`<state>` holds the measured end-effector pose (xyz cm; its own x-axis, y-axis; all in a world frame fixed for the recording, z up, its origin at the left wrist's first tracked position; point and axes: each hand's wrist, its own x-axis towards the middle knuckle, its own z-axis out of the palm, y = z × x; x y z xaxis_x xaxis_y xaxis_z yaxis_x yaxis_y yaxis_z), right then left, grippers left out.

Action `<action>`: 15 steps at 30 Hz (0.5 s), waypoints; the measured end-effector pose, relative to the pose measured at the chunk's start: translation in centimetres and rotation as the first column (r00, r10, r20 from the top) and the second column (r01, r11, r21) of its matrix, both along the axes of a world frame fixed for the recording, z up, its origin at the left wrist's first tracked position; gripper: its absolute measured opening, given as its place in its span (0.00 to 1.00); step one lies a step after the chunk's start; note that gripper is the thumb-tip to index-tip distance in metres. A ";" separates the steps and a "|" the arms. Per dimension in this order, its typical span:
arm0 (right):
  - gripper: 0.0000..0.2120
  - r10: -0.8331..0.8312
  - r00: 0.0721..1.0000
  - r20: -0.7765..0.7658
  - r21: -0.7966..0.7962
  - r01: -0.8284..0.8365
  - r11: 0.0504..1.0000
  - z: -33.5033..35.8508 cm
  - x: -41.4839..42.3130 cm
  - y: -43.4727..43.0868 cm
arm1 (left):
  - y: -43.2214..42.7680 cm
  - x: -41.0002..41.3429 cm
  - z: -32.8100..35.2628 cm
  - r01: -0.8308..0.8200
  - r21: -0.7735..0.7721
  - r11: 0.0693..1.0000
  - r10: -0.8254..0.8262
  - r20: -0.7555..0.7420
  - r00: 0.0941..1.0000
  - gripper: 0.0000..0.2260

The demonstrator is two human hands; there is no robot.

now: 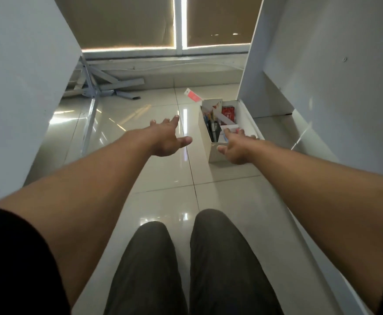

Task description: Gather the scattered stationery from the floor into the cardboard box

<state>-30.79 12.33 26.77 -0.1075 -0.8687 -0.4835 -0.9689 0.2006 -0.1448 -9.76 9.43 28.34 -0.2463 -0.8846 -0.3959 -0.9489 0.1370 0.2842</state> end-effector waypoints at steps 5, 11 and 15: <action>0.37 -0.121 0.985 0.126 0.071 0.113 0.991 -7.9 -0.8 -1.6 | -2.5 -2.2 -6.5 0.095 0.066 0.993 -0.097 0.026 0.995 0.37; 0.40 -0.057 0.997 0.047 0.097 0.052 0.994 -11.2 -1.7 -3.4 | -2.4 -3.9 -12.0 0.157 0.112 0.981 -0.161 0.023 0.987 0.38; 0.38 -0.171 0.975 0.139 0.053 0.165 0.985 -9.8 -2.1 -2.9 | -1.0 -5.0 -11.5 -0.018 0.198 0.980 0.066 -0.242 0.968 0.38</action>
